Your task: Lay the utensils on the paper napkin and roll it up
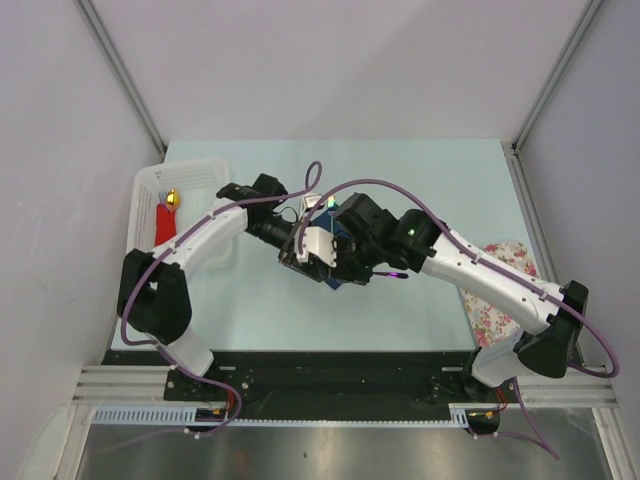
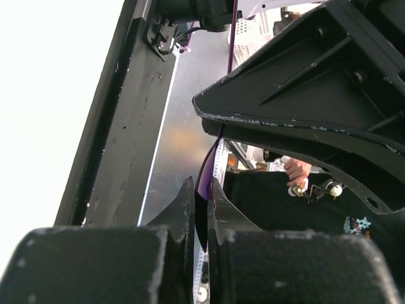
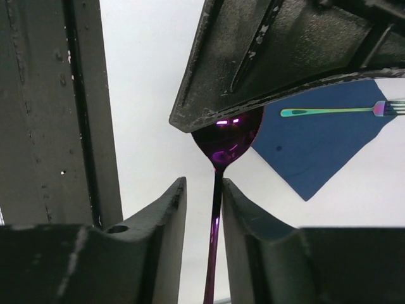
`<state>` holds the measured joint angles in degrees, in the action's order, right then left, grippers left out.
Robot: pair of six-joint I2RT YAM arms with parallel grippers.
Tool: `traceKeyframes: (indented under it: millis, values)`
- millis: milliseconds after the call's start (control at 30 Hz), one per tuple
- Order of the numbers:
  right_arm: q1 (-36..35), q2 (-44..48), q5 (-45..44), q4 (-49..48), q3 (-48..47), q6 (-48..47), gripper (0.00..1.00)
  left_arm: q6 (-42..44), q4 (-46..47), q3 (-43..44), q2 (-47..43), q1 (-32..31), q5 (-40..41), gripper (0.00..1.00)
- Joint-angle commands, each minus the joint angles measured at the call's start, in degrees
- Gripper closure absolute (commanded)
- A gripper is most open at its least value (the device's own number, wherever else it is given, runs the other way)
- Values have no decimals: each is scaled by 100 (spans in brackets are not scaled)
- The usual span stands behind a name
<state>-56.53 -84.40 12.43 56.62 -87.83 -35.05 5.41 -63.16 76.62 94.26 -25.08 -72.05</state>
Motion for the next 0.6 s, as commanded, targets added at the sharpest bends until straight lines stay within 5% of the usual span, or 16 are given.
traceKeyframes:
  millis: [0, 300, 500, 567]
  values:
    - [-33, 258, 14, -309, 3, -11, 69, -75, 145, -121, -294, 30, -266, 100]
    - [-77, 205, 58, -257, -217, -11, 68, -93, 189, -174, -329, 30, -222, 100]
    - [-86, 152, 49, -248, -217, -81, 78, -93, 198, -218, -356, 30, -222, 100]
    - [-112, 134, 41, -239, -234, -99, 89, -84, 216, -235, -373, 30, -239, 100]
